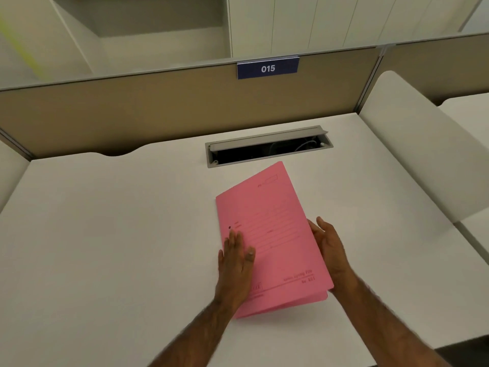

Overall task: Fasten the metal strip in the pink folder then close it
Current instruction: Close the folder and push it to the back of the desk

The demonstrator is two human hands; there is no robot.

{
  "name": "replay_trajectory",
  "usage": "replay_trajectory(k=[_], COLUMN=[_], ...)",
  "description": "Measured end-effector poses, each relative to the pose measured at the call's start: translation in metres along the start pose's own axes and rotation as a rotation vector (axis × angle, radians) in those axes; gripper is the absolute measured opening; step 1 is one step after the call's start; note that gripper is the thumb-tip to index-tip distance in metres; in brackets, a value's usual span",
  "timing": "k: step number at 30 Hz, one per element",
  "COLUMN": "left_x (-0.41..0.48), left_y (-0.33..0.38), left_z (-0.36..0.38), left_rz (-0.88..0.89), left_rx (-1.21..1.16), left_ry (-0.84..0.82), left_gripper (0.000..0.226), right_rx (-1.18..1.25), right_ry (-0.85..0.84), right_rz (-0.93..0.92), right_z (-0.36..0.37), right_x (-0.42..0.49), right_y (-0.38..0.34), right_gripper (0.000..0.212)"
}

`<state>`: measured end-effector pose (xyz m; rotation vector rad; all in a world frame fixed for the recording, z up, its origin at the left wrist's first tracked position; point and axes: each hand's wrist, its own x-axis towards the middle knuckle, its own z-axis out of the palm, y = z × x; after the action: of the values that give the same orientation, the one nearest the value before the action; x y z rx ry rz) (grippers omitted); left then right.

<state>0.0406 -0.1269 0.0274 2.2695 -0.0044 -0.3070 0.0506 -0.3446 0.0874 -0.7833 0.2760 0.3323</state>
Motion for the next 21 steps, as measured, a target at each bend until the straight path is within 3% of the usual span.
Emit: replay_trajectory(k=[3, 6, 9, 15, 17, 21], left_x=[-0.001, -0.001, 0.0, -0.002, -0.007, -0.024], left_y=[-0.014, -0.023, -0.029, -0.024, -0.014, 0.003], left_z=[0.006, 0.009, 0.011, 0.011, 0.01, 0.005], left_rz=[0.026, 0.062, 0.079, 0.068, -0.005, -0.347], left_rx=[0.151, 0.295, 0.422, 0.523, 0.463, 0.288], left_ry=[-0.032, -0.061, -0.074, -0.087, -0.046, 0.07], left_gripper=[0.09, 0.09, 0.084, 0.085, 0.089, 0.091], right_rx=[-0.264, -0.636, -1.024, -1.725, -1.882, -1.969], right_ry=[0.001, 0.199, 0.377, 0.47, 0.473, 0.506], right_rz=[0.049, -0.006, -0.003, -0.019, -0.023, -0.075], right_z=[-0.028, -0.052, -0.066, -0.073, -0.072, -0.066], right_x=[-0.004, -0.008, -0.007, -0.001, -0.003, -0.006], right_y=[-0.008, -0.007, 0.004, 0.03, 0.04, 0.051], right_gripper=[0.038, 0.032, 0.038, 0.067, 0.066, 0.061])
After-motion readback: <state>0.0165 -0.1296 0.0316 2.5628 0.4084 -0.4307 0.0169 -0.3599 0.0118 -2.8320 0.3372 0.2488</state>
